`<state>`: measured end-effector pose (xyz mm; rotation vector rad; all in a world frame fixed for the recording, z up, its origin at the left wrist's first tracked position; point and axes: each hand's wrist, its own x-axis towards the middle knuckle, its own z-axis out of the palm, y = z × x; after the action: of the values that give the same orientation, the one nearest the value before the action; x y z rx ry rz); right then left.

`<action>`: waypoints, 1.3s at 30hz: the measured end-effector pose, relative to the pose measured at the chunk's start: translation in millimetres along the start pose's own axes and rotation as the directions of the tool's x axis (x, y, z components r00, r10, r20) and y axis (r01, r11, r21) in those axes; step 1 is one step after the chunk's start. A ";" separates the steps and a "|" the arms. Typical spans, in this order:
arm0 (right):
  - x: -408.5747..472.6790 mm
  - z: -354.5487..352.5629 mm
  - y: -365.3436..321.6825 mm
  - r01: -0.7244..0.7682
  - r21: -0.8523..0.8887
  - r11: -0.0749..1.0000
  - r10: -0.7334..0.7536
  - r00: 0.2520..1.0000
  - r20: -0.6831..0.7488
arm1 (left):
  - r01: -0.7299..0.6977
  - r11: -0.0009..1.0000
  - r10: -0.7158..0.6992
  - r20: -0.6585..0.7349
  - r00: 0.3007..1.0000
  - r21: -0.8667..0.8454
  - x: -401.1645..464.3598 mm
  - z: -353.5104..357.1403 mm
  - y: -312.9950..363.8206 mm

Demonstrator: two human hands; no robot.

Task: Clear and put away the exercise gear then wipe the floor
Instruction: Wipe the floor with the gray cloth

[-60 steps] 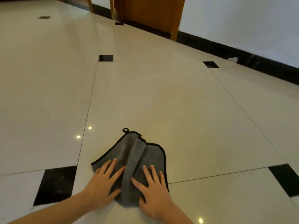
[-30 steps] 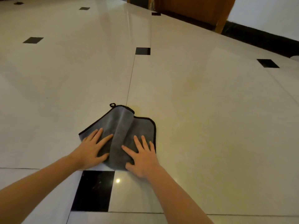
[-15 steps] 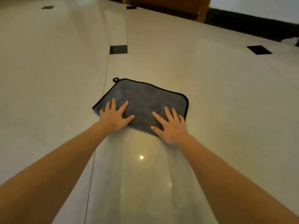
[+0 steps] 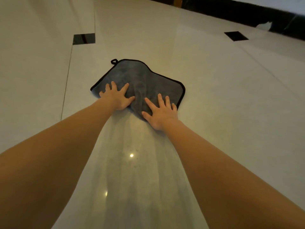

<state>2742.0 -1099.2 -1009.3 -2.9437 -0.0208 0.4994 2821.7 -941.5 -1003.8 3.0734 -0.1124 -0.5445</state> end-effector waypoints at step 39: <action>-243.9 95.5 -149.1 0.527 -0.104 0.843 -0.504 0.844 0.184 | 0.364 0.931 -0.360 0.243 0.901 0.029 -389.9 109.5 -171.5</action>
<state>2482.1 -947.1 -995.5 -2.8485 -0.8856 0.6466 2430.6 -742.2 -978.3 3.0044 0.4705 -0.9318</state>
